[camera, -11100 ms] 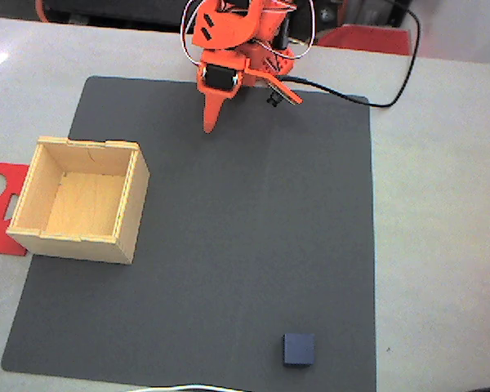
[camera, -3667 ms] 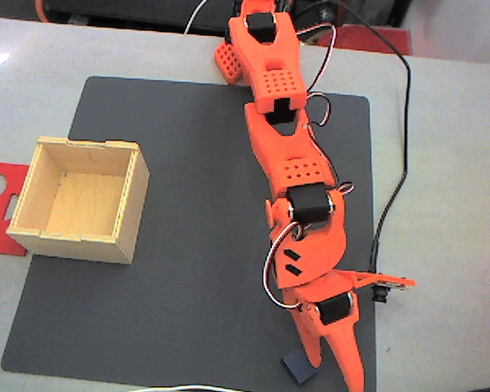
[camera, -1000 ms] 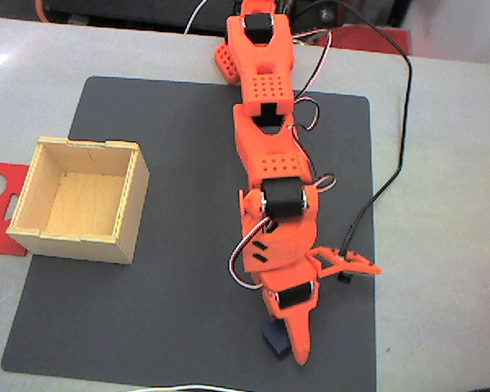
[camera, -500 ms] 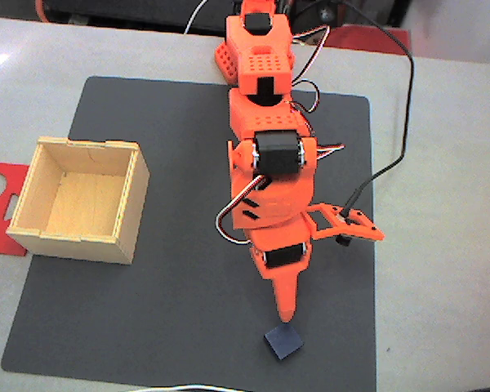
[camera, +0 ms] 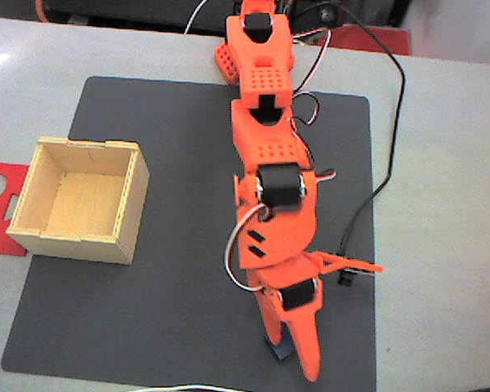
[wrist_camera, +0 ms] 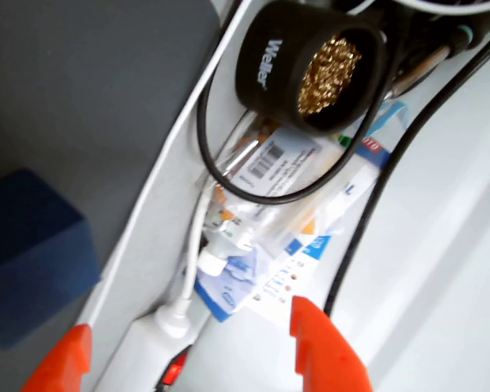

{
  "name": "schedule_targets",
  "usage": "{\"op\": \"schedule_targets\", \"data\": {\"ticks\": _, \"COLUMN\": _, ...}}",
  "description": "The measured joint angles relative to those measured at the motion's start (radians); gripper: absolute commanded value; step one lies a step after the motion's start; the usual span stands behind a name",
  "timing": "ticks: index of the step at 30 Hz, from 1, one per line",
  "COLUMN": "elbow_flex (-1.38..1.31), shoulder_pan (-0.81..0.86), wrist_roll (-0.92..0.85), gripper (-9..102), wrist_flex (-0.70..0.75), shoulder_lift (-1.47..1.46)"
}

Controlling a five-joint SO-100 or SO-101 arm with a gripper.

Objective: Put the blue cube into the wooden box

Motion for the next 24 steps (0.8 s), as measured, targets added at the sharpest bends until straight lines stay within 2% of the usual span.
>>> {"op": "schedule_targets", "data": {"ticks": 6, "elbow_flex": 0.000, "shoulder_pan": 0.009, "wrist_roll": -0.017, "gripper": 31, "wrist_flex": -0.035, "shoulder_lift": -0.043}}
{"op": "schedule_targets", "data": {"ticks": 10, "elbow_flex": 0.000, "shoulder_pan": 0.009, "wrist_roll": -0.017, "gripper": 30, "wrist_flex": 0.011, "shoulder_lift": -0.043}}
{"op": "schedule_targets", "data": {"ticks": 24, "elbow_flex": 0.000, "shoulder_pan": 0.003, "wrist_roll": 0.094, "gripper": 28, "wrist_flex": 0.446, "shoulder_lift": 0.008}}
